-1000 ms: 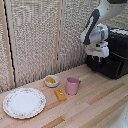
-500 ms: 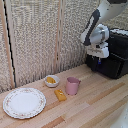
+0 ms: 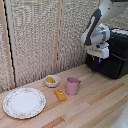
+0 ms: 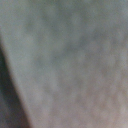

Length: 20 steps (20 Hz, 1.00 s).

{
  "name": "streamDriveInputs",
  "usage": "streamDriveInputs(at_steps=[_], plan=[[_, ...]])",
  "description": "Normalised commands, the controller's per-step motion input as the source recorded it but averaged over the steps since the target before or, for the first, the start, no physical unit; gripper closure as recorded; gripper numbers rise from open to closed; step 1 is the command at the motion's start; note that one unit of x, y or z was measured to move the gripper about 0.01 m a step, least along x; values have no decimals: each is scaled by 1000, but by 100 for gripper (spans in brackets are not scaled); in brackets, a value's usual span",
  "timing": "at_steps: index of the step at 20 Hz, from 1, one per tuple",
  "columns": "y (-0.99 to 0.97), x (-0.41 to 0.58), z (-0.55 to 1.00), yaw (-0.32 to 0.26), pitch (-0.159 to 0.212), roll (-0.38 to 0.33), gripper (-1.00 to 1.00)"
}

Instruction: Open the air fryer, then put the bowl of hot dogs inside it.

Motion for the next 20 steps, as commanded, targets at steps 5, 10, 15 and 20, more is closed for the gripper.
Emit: streamDriveInputs(at_steps=[5,10,15,20], plan=[[373,-259,663,-138,-41,114,100],[677,-8,391,-183,-96,0,100],[777,-58,177,-142,-115,0,100],[888,-362,33,-29,-67,5,100]])
